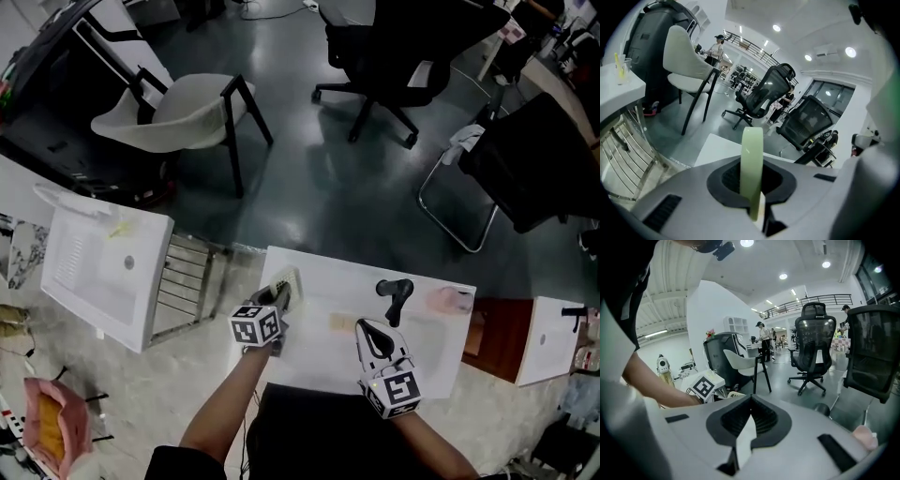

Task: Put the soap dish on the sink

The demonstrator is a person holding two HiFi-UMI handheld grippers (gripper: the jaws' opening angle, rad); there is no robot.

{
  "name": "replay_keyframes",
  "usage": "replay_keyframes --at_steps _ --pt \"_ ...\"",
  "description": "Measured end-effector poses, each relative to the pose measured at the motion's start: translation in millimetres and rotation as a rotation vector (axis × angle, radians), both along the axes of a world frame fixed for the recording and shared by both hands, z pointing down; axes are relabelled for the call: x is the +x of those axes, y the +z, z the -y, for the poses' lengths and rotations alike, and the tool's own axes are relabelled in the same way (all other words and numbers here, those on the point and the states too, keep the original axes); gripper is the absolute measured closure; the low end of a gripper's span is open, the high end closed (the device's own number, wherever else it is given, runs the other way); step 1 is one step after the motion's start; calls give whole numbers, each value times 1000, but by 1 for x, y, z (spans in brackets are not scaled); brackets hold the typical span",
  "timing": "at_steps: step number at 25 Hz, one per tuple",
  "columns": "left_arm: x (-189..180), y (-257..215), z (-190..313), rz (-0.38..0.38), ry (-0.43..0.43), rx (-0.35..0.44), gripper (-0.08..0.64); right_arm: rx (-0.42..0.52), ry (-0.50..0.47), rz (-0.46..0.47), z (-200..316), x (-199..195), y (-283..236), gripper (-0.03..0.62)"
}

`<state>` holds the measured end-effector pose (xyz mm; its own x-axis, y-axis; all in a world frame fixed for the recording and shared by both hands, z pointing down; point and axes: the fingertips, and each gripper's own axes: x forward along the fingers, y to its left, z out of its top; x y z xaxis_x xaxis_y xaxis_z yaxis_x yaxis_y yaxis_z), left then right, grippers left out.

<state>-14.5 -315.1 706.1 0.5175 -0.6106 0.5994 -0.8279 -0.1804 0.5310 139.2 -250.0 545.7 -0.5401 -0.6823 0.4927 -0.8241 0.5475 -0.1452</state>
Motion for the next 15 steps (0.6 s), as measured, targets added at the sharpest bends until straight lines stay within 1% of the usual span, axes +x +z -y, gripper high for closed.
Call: replay_keyframes --at_steps 3,7,11,15 --pt "-10 17 9 11 29 -35 538 -10 3 -12 7 -7 8 594" --pt "-17 34 18 16 76 -78 538 5 20 -33 24 -11 11 594" --pt "-19 45 23 5 113 -99 538 3 27 -44 36 -16 13 594" --pt "-21 55 29 20 152 -112 522 -7 35 -52 40 -20 19 594"
